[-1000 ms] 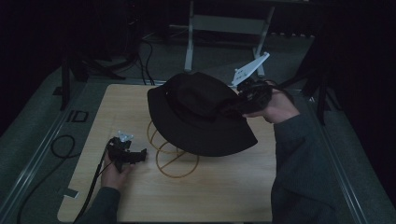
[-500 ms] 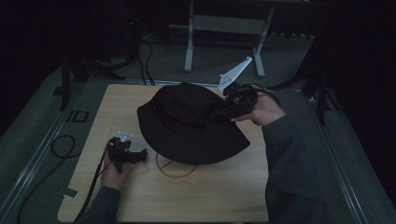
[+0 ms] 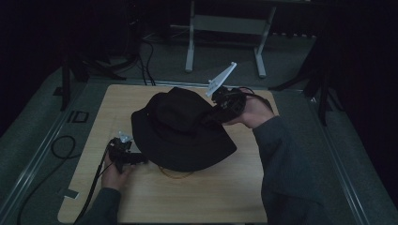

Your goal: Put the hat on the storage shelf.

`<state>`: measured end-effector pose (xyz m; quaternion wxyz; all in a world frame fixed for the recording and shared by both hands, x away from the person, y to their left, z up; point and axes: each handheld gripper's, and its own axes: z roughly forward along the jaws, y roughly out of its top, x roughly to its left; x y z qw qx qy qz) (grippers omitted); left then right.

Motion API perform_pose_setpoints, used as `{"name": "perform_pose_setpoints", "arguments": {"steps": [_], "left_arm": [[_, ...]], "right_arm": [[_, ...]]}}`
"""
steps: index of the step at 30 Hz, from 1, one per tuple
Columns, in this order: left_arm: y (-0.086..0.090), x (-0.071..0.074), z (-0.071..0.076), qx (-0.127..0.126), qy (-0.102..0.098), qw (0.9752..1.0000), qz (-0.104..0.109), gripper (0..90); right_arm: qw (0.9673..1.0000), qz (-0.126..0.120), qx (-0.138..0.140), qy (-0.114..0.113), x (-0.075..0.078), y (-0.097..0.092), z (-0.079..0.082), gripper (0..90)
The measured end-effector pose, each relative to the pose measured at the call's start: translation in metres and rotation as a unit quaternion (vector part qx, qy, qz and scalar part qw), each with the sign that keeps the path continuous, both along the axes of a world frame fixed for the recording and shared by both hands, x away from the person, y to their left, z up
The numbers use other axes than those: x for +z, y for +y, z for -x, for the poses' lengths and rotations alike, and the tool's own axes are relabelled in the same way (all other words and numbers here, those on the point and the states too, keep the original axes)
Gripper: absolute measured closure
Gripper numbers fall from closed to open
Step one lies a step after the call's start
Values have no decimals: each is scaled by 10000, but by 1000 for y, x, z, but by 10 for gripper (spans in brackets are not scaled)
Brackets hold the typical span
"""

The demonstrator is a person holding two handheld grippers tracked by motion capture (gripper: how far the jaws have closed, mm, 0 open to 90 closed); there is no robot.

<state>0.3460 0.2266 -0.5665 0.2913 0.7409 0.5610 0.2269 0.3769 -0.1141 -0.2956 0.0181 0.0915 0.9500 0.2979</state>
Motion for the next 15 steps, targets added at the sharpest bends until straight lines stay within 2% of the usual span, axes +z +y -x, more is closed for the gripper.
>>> {"name": "perform_pose_setpoints", "arguments": {"steps": [9,11,13,15], "left_arm": [[0,0,0,5,-5,10000,-5,15],[0,0,0,3,-4,10000,-4,15],[0,0,0,10,-16,10000,9,15],[0,0,0,9,-17,10000,6,15]], "right_arm": [[9999,-39,2,-136,0,11,-1,750],[9999,-17,27,-101,-1,16,0,732],[9999,56,97,-86,-3,19,0,681],[9997,183,150,-103,-8,23,1,578]]}}
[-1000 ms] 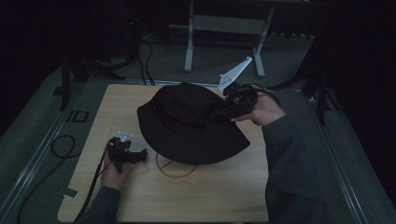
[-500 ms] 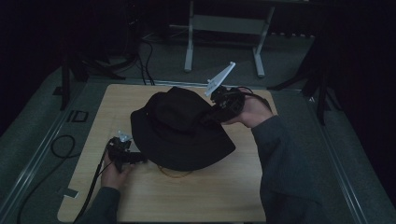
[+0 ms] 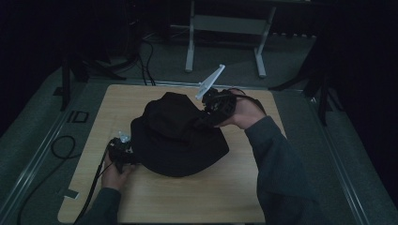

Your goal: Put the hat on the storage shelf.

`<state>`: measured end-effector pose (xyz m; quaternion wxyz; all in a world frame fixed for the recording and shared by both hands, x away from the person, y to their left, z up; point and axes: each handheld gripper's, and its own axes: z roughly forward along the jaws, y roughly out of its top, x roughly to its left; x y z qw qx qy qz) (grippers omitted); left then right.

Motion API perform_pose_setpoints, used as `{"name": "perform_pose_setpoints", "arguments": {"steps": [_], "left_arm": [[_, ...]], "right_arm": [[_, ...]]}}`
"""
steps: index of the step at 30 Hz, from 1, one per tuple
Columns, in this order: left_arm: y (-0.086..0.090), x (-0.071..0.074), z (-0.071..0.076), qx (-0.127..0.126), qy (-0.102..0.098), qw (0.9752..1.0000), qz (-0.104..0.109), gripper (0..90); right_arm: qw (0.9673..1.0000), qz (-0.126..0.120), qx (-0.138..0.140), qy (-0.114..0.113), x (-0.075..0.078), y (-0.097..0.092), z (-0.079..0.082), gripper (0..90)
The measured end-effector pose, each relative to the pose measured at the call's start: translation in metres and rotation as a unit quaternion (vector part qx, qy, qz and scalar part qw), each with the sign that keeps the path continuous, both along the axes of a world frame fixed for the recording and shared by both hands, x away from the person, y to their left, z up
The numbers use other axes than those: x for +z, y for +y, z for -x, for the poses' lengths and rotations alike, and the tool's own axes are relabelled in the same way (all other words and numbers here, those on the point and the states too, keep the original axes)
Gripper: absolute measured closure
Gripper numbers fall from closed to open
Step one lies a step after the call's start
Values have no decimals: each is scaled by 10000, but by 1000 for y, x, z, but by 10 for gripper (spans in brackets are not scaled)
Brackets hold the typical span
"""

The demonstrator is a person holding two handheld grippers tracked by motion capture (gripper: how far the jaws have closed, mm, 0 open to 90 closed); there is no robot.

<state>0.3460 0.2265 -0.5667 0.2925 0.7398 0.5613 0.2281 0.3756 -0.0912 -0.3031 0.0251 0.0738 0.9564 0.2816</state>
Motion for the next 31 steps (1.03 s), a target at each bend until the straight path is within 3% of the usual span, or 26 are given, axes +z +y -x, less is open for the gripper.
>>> {"name": "perform_pose_setpoints", "arguments": {"steps": [4,9,21,31], "left_arm": [[0,0,0,0,1,10000,0,15],[0,0,0,0,1,10000,0,16],[0,0,0,6,-2,10000,1,15],[0,0,0,7,-1,10000,1,15]], "right_arm": [[9996,120,-233,-95,-2,0,-1,463],[9975,73,-646,-267,2,-7,-1,307],[9949,23,-997,-140,-4,-31,-2,255],[9935,-244,-1080,-266,-4,-52,9,252]]}}
